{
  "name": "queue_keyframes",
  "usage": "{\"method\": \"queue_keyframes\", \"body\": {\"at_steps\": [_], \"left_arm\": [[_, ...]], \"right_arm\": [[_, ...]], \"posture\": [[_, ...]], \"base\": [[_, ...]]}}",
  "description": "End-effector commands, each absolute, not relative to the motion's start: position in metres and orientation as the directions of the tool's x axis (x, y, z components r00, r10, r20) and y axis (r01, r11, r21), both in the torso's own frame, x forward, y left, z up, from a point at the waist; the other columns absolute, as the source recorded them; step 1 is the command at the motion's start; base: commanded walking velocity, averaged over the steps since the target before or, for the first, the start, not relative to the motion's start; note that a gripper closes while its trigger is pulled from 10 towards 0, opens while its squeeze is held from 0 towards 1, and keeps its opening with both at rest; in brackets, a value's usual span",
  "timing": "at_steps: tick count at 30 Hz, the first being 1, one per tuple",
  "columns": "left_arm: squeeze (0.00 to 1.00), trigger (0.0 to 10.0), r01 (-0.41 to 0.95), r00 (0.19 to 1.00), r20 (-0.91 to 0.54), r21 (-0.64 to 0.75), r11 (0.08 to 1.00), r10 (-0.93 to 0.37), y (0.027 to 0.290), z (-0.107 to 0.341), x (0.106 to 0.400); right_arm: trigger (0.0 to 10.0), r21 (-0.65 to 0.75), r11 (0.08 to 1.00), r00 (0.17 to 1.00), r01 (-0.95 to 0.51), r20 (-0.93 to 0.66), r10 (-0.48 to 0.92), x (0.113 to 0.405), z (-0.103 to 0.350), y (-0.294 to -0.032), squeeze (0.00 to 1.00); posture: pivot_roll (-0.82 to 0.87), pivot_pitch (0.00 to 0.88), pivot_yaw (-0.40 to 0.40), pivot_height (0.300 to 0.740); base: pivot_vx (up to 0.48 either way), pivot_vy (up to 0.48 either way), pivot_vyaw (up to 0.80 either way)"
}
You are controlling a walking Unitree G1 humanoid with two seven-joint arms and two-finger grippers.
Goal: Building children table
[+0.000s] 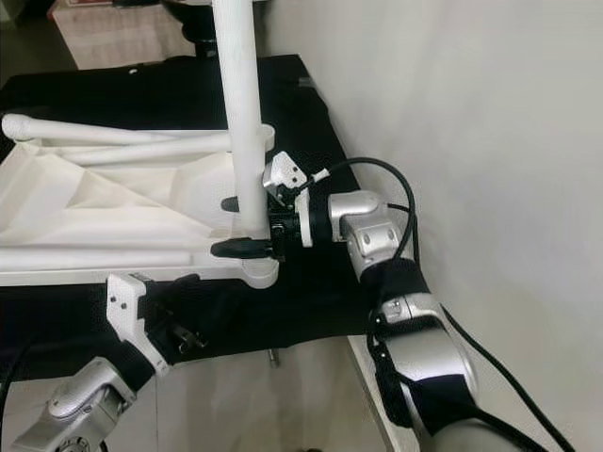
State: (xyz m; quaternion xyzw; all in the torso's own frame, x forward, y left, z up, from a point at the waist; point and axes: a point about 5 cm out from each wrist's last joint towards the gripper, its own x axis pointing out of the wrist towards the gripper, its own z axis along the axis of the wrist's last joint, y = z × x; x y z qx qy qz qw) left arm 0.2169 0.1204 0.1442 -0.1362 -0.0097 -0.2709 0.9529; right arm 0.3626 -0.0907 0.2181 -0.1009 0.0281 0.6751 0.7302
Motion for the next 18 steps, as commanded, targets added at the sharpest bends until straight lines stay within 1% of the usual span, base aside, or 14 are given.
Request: {"method": "queue_keyframes", "body": {"at_steps": [1, 3, 6, 7, 8, 9, 10, 12, 13, 14, 15, 16, 17, 18], "left_arm": [[0.0, 10.0, 0.511, 0.857, 0.078, -0.248, 0.823, -0.509, 0.121, 0.14, 0.215], [0.0, 10.0, 0.512, 0.857, 0.078, -0.248, 0.823, -0.51, 0.121, 0.14, 0.215], [0.0, 10.0, 0.514, 0.855, 0.077, -0.25, 0.821, -0.512, 0.12, 0.14, 0.214], [0.0, 10.0, 0.516, 0.854, 0.077, -0.251, 0.819, -0.514, 0.119, 0.14, 0.214], [0.0, 10.0, 0.516, 0.854, 0.077, -0.252, 0.819, -0.515, 0.119, 0.14, 0.214], [0.0, 10.0, 0.516, 0.854, 0.077, -0.252, 0.819, -0.515, 0.119, 0.14, 0.214], [0.0, 10.0, 0.517, 0.853, 0.077, -0.252, 0.818, -0.516, 0.119, 0.14, 0.214], [0.0, 10.0, 0.517, 0.853, 0.077, -0.252, 0.818, -0.516, 0.119, 0.14, 0.214], [0.0, 10.0, 0.517, 0.853, 0.078, -0.252, 0.818, -0.516, 0.119, 0.14, 0.214], [0.0, 10.0, 0.517, 0.853, 0.078, -0.252, 0.818, -0.516, 0.119, 0.14, 0.214], [0.0, 10.0, 0.518, 0.853, 0.078, -0.252, 0.818, -0.516, 0.119, 0.14, 0.214], [0.0, 10.0, 0.517, 0.853, 0.078, -0.252, 0.818, -0.516, 0.119, 0.14, 0.214], [0.0, 10.0, 0.516, 0.854, 0.078, -0.25, 0.819, -0.515, 0.121, 0.141, 0.214], [0.0, 10.0, 0.516, 0.854, 0.078, -0.248, 0.82, -0.514, 0.122, 0.141, 0.215]], "right_arm": [[0.0, -0.108, 0.016, 0.039, -0.994, -0.208, 0.977, 0.36, 0.213, -0.082, 0.0], [0.0, -0.108, 0.021, 0.044, -0.994, -0.207, 0.977, 0.361, 0.212, -0.082, 0.0], [0.0, -0.117, 0.056, 0.08, -0.992, -0.211, 0.974, 0.363, 0.209, -0.085, 0.0], [0.0, -0.124, 0.108, 0.132, -0.986, -0.208, 0.969, 0.365, 0.206, -0.089, 0.0], [0.0, -0.128, 0.128, 0.153, -0.983, -0.206, 0.966, 0.366, 0.205, -0.091, 0.0], [0.0, -0.128, 0.128, 0.153, -0.983, -0.206, 0.966, 0.366, 0.205, -0.091, 0.0], [0.0, -0.13, 0.159, 0.183, -0.979, -0.2, 0.963, 0.366, 0.203, -0.093, 0.0], [0.0, -0.131, 0.177, 0.2, -0.975, -0.196, 0.96, 0.366, 0.201, -0.095, 0.0], [0.0, -0.12, 0.24, 0.26, -0.963, -0.196, 0.945, 0.365, 0.196, -0.098, 0.0], [0.0, -0.12, 0.24, 0.26, -0.963, -0.196, 0.945, 0.365, 0.196, -0.098, 0.0], [0.0, -0.112, 0.285, 0.302, -0.952, -0.199, 0.932, 0.365, 0.192, -0.101, 0.0], [0.0, -0.107, 0.311, 0.327, -0.944, -0.201, 0.924, 0.365, 0.19, -0.102, 0.0], [0.0, -0.084, 0.686, 0.691, -0.723, -0.118, 0.714, 0.375, 0.182, -0.104, 0.0], [0.0, -0.007, 0.863, 0.858, -0.505, -0.111, 0.502, 0.369, 0.169, -0.109, 0.0]], "posture": [[0.0, 0.111, -0.033, 0.74], [0.0, 0.111, -0.033, 0.74], [0.0, 0.11, -0.029, 0.74], [-0.01, 0.108, -0.026, 0.74], [-0.01, 0.108, -0.026, 0.74], [-0.01, 0.108, -0.026, 0.74], [-0.01, 0.108, -0.026, 0.74], [-0.01, 0.108, -0.026, 0.74], [-0.01, 0.11, -0.025, 0.74], [-0.01, 0.11, -0.025, 0.74], [-0.01, 0.11, -0.025, 0.74], [-0.01, 0.11, -0.025, 0.74], [-0.01, 0.117, -0.039, 0.74], [-0.01, 0.117, -0.039, 0.74]], "base": [[0.0, 0.0, 0.0], [0.0, 0.0, 0.0], [0.0, 0.0, 0.0], [0.0, 0.0, 0.0], [0.0, 0.0, 0.0], [0.0, 0.0, 0.0], [0.0, 0.0, 0.0], [0.0, 0.0, 0.0], [0.0, 0.0, 0.0], [0.0, 0.0, 0.0], [0.0, 0.0, 0.0], [0.0, 0.0, 0.0], [0.0, 0.0, 0.0], [0.0, 0.0, 0.0]]}}
